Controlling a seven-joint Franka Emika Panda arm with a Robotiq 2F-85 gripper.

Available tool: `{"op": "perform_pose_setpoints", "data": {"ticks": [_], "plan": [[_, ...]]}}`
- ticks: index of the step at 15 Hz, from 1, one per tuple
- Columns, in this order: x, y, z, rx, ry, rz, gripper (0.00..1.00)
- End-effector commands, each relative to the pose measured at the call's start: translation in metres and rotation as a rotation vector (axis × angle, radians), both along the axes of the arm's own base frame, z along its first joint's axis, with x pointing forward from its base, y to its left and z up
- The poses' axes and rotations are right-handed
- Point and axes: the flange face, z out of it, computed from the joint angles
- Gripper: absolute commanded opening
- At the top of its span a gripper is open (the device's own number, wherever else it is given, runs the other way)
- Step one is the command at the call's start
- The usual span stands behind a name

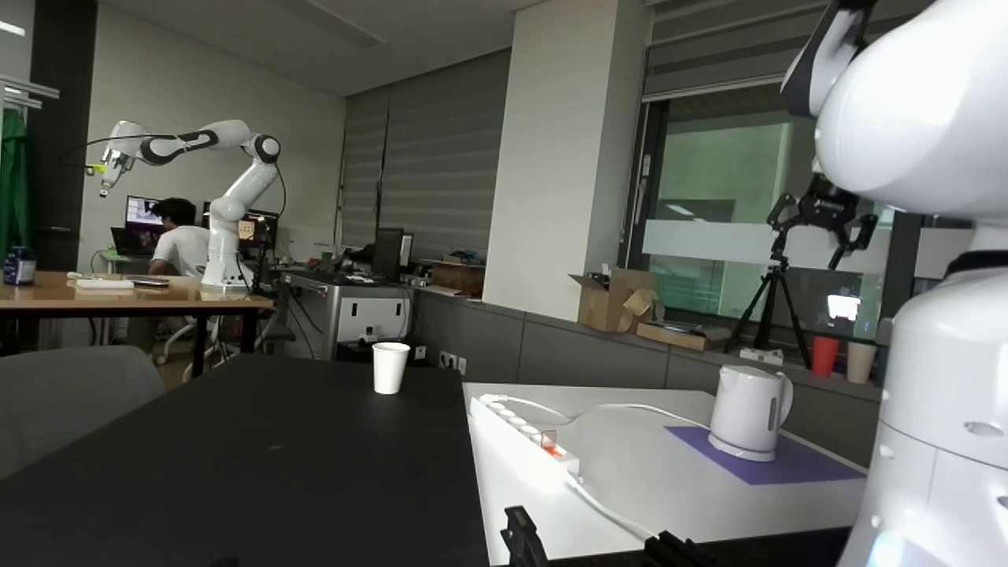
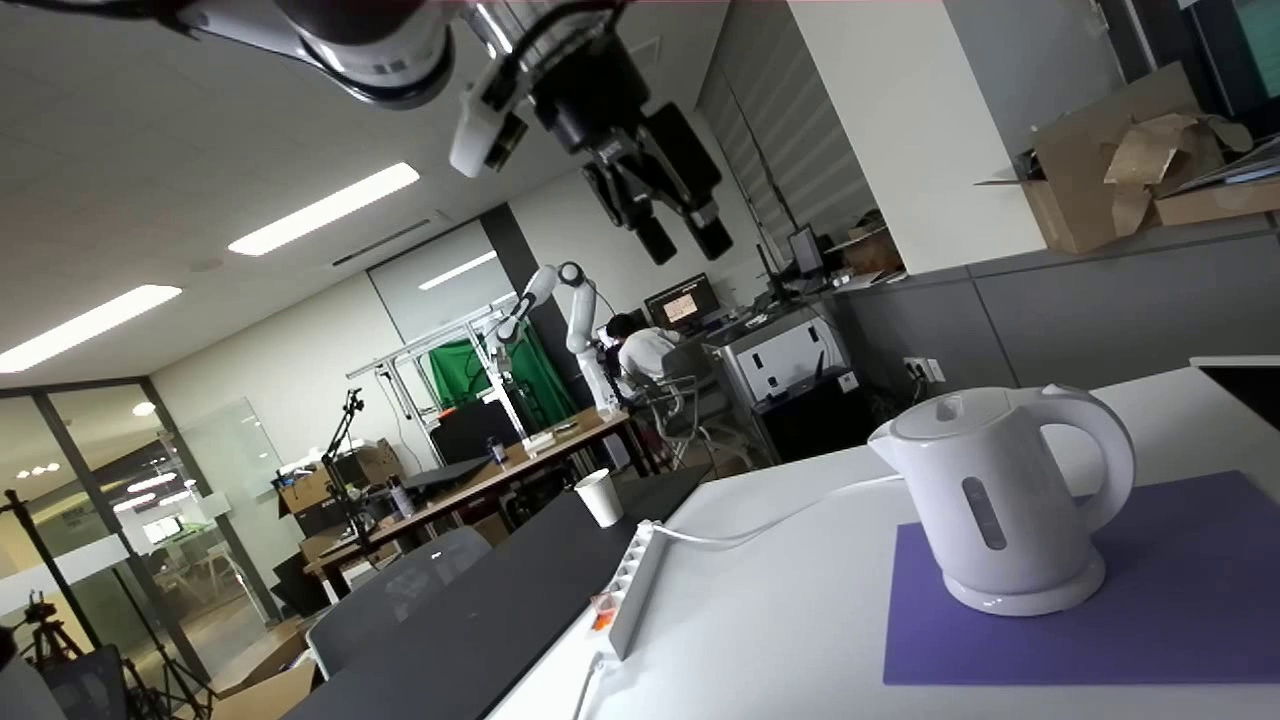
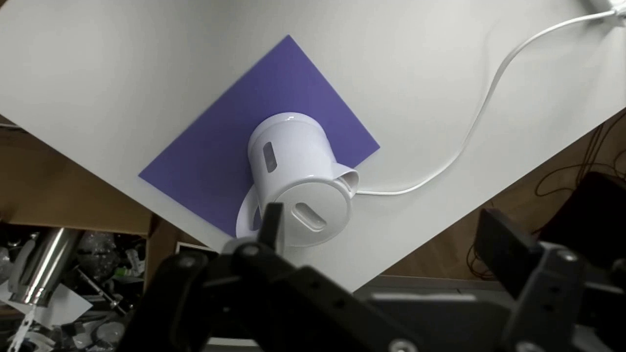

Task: Flip the switch of the white electric kettle twice.

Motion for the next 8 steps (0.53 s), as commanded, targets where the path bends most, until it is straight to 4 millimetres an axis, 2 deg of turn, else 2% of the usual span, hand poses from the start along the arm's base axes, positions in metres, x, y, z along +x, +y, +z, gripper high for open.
{"op": "perform_pose_setpoints", "data": {"ticks": [1,2,3,4,8], "plan": [[0.056,-0.036,-0.027,0.02,0.047,-0.1,1.0],[0.068,-0.046,-0.038,0.034,0.053,-0.121,1.0],[0.081,-0.056,-0.046,0.058,0.06,-0.146,0.75],[0.094,-0.066,-0.056,0.07,0.065,-0.17,0.74],[0.139,-0.104,-0.082,-0.003,0.112,-0.246,0.45]]}}
